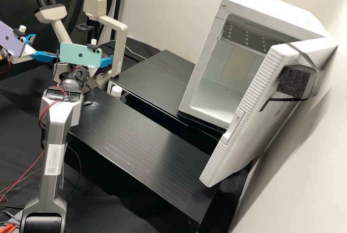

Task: Take out the petri dish and place it under the microscope.

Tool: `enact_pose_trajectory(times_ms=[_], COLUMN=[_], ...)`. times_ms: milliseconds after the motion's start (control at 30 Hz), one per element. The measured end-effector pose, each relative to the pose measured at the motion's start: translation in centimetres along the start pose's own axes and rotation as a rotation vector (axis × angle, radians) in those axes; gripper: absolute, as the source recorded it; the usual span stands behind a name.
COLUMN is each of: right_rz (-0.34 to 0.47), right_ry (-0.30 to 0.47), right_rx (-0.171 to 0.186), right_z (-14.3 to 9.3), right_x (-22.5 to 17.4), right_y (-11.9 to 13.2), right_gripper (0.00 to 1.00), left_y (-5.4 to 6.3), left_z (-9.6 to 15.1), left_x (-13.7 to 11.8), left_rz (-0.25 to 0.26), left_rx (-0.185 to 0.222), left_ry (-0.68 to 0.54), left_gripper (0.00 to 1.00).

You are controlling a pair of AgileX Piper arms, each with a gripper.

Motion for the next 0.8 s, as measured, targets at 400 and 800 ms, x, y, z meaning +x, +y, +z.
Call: enact_pose_trajectory(times_ms=[400,800], right_rz=[0.014,0.016], right_ry=[0.016,0.006], right_rx=[0.009,-0.053], right_z=[-0.7,-0.61], right_x=[0.1,0.1], right_y=[0.21,0.22], right_gripper=[0.0,1.0], left_y=[0.0,0.0], left_z=[0.0,0.0], left_x=[0.0,0.0], left_rz=[0.0,0.0], left_rx=[0.0,0.0], left_ry=[0.0,0.0], left_gripper=[1.0,1.0])
